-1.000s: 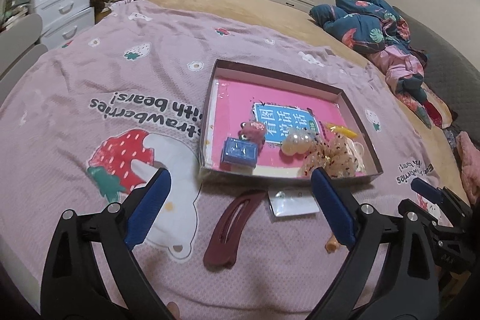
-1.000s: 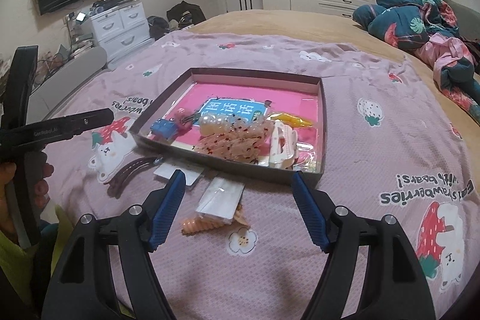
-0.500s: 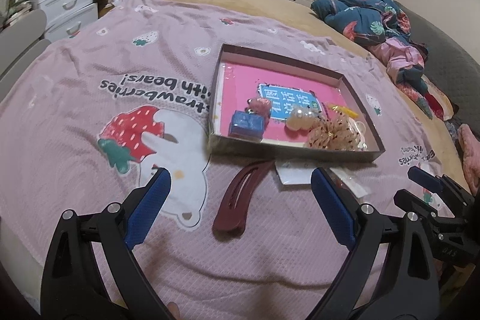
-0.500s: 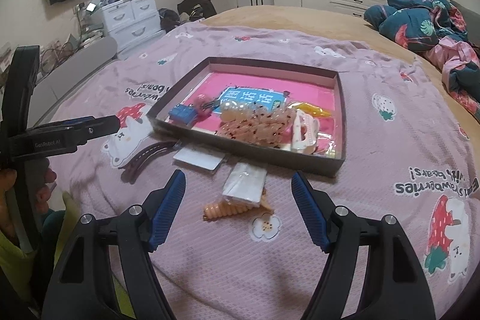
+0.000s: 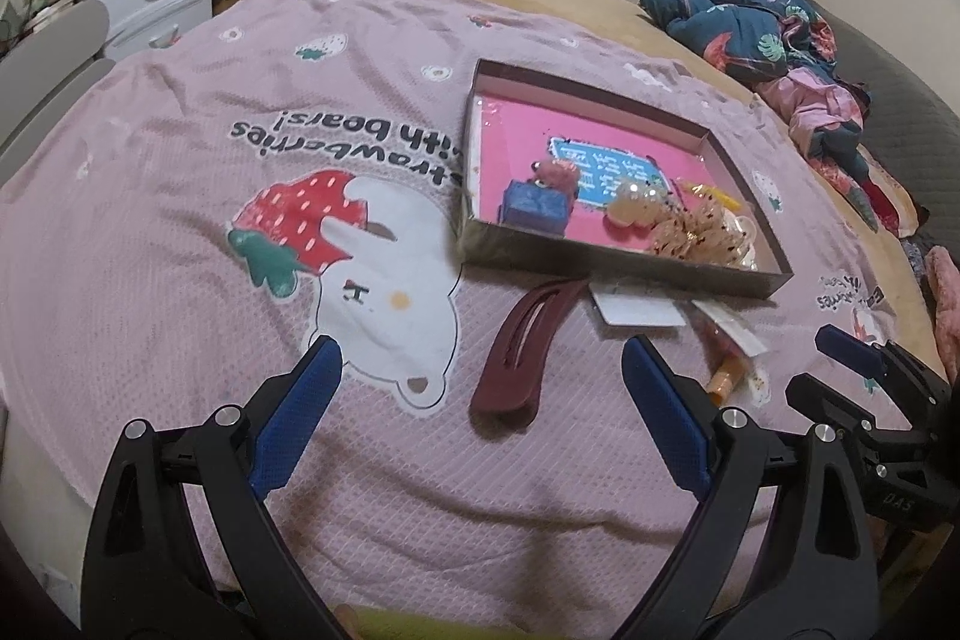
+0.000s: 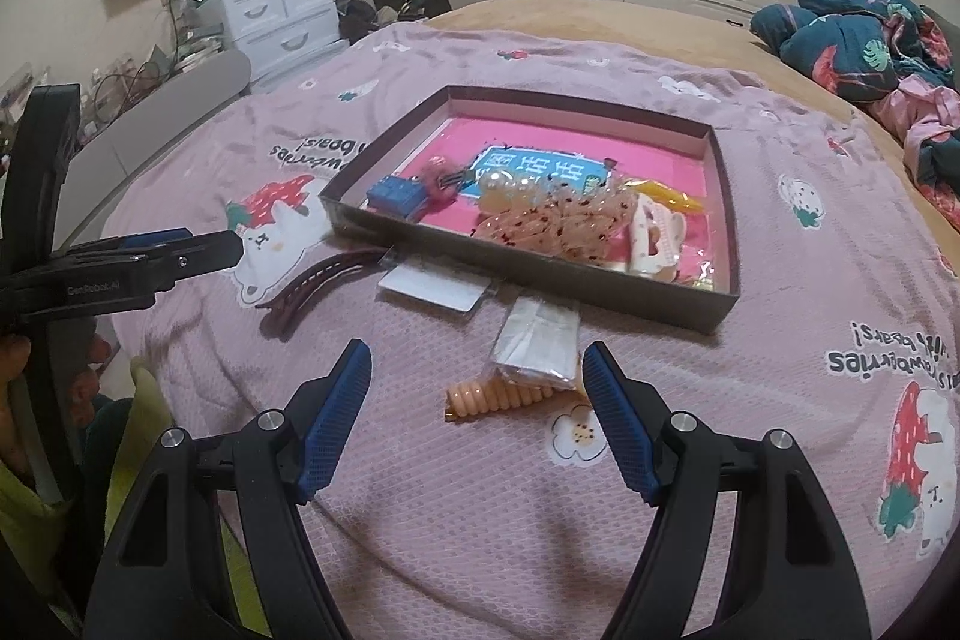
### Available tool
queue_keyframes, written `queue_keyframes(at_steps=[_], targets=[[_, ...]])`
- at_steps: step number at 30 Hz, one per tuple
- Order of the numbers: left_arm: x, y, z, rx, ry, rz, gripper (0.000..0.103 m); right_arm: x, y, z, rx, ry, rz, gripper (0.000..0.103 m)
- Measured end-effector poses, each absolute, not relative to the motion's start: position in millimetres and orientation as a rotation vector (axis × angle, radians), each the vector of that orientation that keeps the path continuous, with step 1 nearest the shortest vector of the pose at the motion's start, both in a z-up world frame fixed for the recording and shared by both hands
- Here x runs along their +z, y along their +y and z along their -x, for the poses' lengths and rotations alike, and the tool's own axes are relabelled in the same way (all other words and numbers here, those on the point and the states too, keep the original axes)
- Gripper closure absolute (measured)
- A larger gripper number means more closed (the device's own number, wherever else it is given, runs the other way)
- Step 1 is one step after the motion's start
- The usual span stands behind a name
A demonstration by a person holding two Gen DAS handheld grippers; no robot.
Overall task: Organize jewelry
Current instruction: 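Withdraw both open grippers from the tray toward the dark red clip and white packet, then grasp the dark red hair clip with the left gripper while the right grasps the white packet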
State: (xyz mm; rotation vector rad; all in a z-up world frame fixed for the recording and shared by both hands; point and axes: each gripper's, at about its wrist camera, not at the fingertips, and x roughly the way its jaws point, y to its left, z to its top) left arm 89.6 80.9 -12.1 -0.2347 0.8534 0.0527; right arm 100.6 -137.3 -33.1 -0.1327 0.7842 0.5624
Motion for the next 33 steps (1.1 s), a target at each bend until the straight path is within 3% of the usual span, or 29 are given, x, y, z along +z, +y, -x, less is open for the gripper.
queue_keyframes(at_steps=[18,33], targets=[[-40,63,-102,0.015,0.921,0.185,0.016,-56,-138,-114,0.544,0.825,0.12,0.031],[-56,45,-127,-0.002,0.96,0.091,0.043,-68,-136,-133,0.513,0.838,0.128,0.038]])
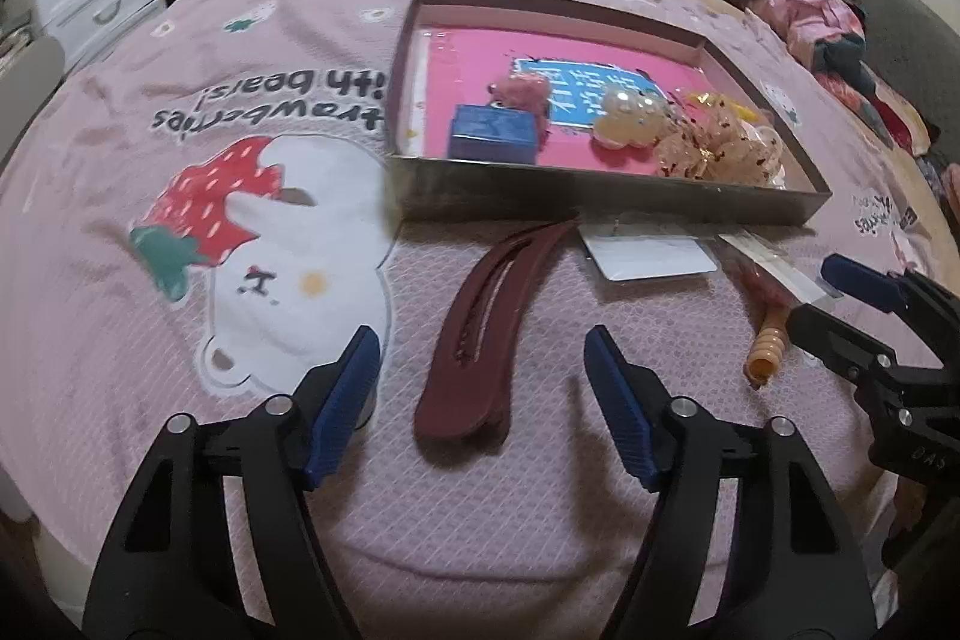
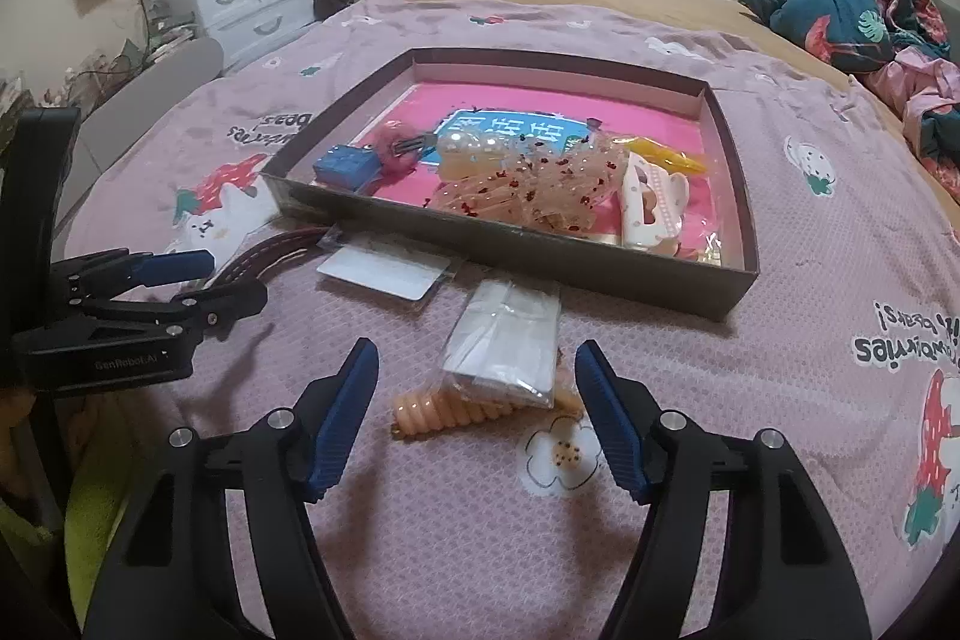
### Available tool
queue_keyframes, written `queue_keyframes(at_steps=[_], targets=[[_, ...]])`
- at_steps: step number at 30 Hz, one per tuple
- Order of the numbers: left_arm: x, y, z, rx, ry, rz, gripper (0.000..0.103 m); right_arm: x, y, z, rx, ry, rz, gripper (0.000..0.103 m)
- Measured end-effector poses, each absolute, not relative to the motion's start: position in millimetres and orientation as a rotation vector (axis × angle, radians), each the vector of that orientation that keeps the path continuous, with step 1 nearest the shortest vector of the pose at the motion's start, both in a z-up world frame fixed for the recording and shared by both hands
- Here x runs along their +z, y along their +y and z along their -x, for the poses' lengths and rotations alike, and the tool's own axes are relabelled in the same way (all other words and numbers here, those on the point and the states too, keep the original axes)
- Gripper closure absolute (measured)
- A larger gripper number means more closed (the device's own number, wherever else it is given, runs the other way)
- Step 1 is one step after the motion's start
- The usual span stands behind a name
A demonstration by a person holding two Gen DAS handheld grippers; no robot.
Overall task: Organize jewelry
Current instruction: 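Grasp the dark red hair clip with the left gripper while the right grasps the white packet, then carry the red clip into the tray with the left gripper while the right drops the packet there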
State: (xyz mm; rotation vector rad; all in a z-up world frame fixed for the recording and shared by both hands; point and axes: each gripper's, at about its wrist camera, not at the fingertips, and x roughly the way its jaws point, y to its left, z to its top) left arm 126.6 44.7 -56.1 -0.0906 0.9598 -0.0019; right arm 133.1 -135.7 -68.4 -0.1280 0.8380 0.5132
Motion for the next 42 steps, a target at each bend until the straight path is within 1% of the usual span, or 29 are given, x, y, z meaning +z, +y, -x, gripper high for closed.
queue_keyframes(at_steps=[4,6,11,14,15,17,25,36,37,38,39,42], targets=[[-60,39,-134,-0.016,0.969,0.076,0.046,-73,-134,-138,0.502,0.849,0.13,0.041],[-63,38,-137,-0.02,0.975,0.069,0.054,-75,-134,-140,0.5,0.853,0.129,0.042],[-66,38,-141,-0.02,0.979,0.058,0.061,-78,-132,-143,0.491,0.853,0.14,0.049],[-67,41,-141,-0.02,0.981,0.063,0.071,-79,-132,-146,0.487,0.853,0.144,0.053],[-67,43,-141,-0.019,0.979,0.07,0.077,-79,-131,-147,0.486,0.853,0.145,0.054],[-67,46,-140,-0.015,0.976,0.082,0.085,-80,-130,-148,0.485,0.851,0.149,0.056],[-63,49,-134,-0.027,0.962,0.117,0.086,-80,-131,-149,0.481,0.848,0.151,0.059],[-49,51,-119,-0.036,0.928,0.151,0.086,-66,-139,-136,0.49,0.817,0.151,0.06],[-47,51,-118,-0.04,0.926,0.155,0.087,-64,-140,-135,0.491,0.814,0.152,0.06],[-46,51,-117,-0.043,0.923,0.157,0.094,-62,-141,-133,0.492,0.809,0.152,0.06],[-45,50,-116,-0.048,0.921,0.161,0.096,-61,-142,-132,0.493,0.806,0.152,0.061],[-42,49,-114,-0.054,0.916,0.17,0.096,-58,-145,-128,0.493,0.795,0.152,0.062]])
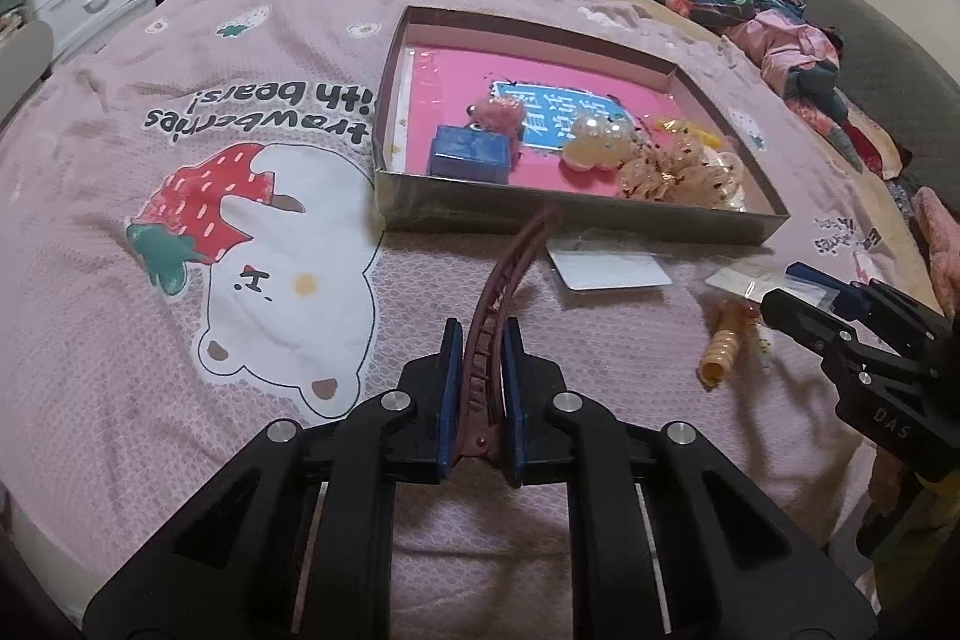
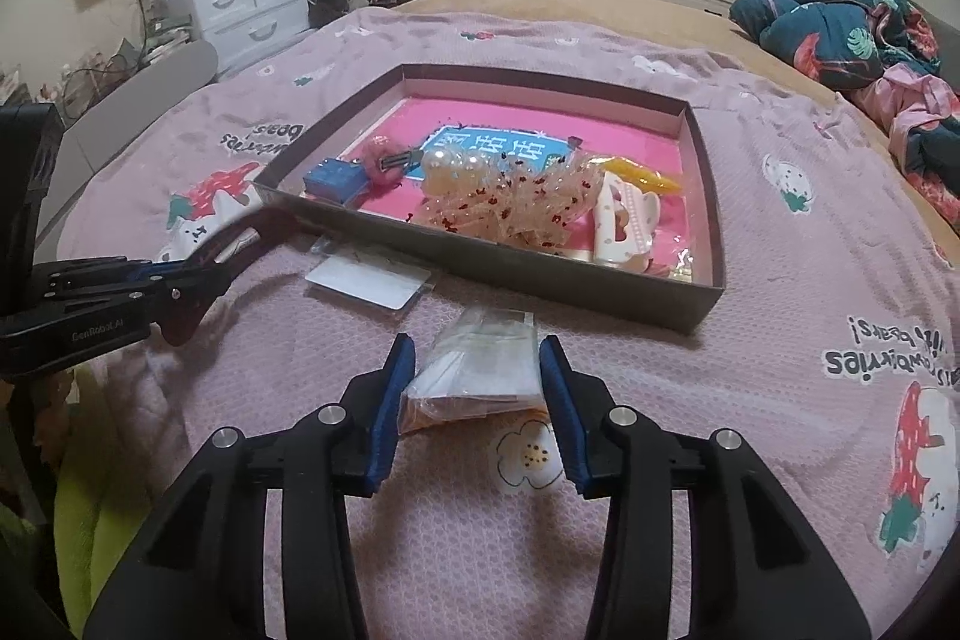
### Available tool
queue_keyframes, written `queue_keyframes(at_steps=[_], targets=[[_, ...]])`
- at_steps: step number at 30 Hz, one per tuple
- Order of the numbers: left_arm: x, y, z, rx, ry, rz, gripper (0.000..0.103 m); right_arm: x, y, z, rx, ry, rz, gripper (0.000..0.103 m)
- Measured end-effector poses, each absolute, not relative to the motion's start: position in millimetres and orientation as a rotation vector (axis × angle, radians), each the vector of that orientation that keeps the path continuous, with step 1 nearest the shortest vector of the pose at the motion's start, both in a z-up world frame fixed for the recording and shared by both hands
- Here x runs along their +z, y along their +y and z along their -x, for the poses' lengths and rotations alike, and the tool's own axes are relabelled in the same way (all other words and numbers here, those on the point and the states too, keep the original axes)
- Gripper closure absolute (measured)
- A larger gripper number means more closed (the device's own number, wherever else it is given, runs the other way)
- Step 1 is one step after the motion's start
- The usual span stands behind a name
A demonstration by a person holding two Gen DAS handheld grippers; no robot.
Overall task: Organize jewelry
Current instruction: 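Carry the red clip into the tray with the left gripper while the right drops the packet there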
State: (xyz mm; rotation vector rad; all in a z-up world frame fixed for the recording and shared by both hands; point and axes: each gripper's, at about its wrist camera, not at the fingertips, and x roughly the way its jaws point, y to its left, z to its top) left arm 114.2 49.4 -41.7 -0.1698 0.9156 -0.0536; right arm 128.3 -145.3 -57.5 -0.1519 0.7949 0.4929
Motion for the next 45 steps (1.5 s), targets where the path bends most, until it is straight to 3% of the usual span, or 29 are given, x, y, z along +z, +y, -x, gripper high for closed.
queue_keyframes(at_steps=[18,45], targets=[[-21,26,-119,-0.096,0.883,0.162,0.096,-30,-173,-117,0.493,0.721,0.111,0.064],[-13,2,-197,-0.096,0.882,0.148,0.096,-24,-218,-165,0.391,0.678,0.015,0.064]])
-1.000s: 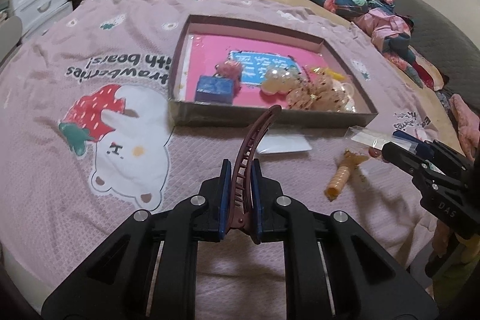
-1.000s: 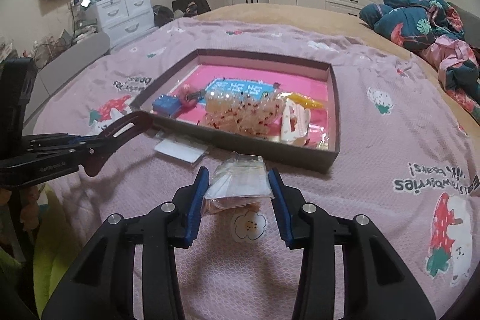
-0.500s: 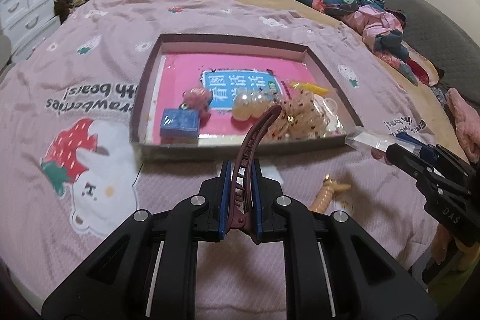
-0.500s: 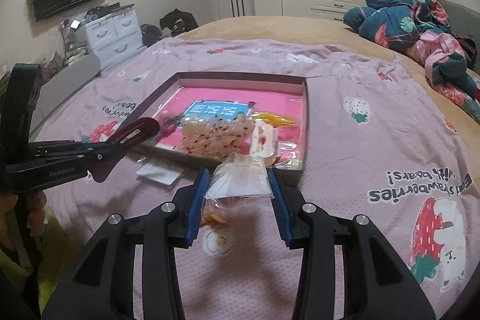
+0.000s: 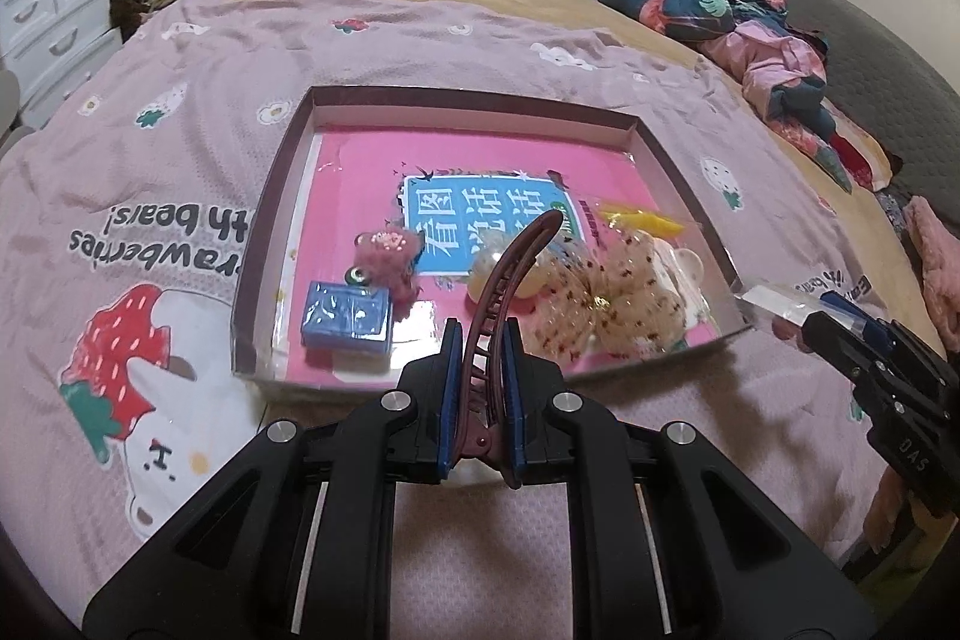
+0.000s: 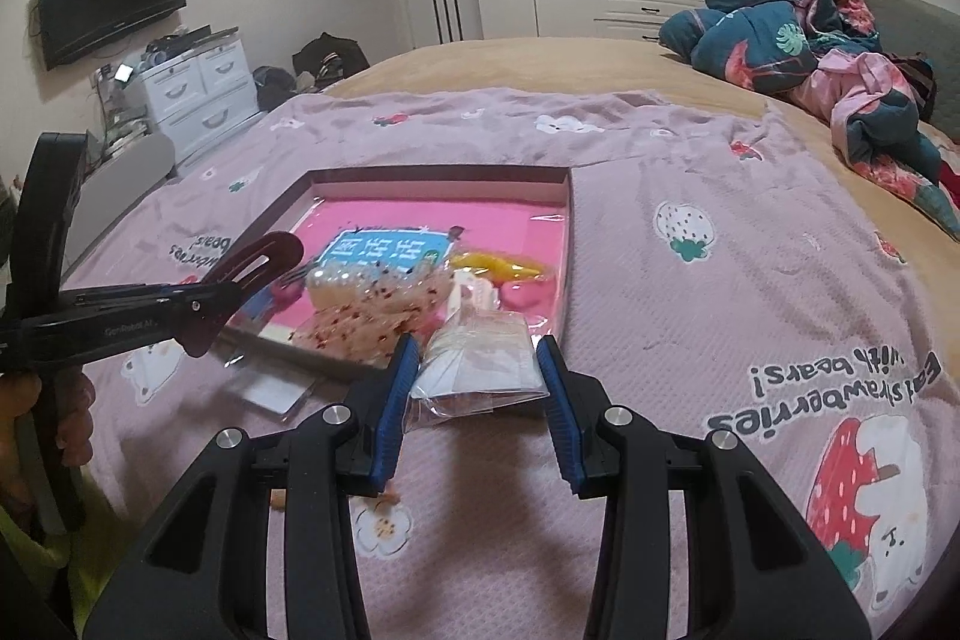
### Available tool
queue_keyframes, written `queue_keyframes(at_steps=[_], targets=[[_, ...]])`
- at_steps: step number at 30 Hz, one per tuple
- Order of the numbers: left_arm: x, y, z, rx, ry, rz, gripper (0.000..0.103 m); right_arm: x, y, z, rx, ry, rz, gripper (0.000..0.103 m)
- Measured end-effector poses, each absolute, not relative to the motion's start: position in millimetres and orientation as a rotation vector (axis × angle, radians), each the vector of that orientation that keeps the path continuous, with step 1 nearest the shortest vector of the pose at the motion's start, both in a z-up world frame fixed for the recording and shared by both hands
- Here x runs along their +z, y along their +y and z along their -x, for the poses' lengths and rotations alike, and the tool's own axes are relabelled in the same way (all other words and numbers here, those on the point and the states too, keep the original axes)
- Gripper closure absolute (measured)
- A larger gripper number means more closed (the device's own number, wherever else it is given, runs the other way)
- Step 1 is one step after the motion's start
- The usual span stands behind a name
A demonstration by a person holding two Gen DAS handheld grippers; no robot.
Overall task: Organize jewelry
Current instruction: 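Carry the red clip into the tray with the left gripper while the right drops the packet there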
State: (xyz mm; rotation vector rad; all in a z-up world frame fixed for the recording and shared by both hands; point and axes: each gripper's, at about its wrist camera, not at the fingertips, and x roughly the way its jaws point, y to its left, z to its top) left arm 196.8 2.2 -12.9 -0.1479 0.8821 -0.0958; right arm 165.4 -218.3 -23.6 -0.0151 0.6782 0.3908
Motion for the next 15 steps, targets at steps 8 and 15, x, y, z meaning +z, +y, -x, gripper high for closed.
queue_keyframes(at_steps=[8,15], targets=[[-15,3,-213,-0.089,0.886,0.149,0.096,-23,-220,-183,0.373,0.673,0.003,0.064],[-21,6,-228,-0.087,0.894,0.161,0.096,-24,-221,-200,0.357,0.666,-0.001,0.064]])
